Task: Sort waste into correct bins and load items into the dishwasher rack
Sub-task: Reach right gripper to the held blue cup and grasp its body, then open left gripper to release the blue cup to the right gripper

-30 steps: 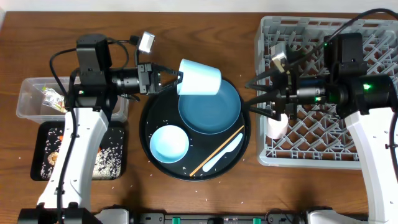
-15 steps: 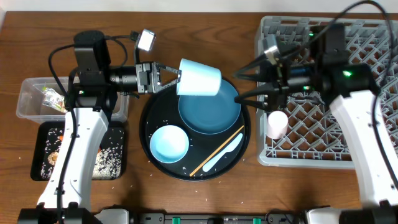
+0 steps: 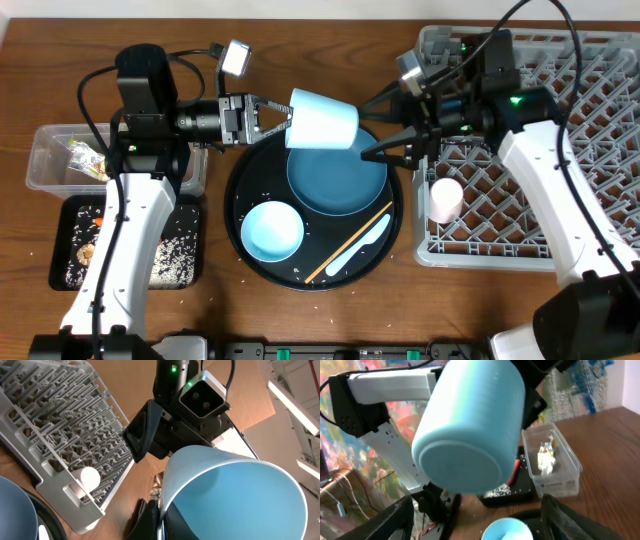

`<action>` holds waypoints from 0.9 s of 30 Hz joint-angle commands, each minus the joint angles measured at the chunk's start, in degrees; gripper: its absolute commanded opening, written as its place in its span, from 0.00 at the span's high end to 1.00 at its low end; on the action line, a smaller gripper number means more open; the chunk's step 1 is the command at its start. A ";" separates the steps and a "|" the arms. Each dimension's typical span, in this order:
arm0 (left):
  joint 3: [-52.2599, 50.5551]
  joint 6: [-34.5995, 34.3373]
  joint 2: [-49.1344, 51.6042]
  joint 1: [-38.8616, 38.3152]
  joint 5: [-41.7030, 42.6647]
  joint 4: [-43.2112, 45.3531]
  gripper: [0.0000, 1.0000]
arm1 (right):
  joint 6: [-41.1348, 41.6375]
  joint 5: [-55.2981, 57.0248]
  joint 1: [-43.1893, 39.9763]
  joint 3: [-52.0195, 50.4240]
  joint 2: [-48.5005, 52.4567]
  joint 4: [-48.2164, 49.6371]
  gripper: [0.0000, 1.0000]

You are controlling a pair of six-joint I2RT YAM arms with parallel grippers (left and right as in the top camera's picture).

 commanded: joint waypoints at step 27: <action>0.13 -0.24 0.09 -0.13 1.44 0.28 0.94 | 19.52 -2.05 5.84 -0.07 0.15 20.90 0.29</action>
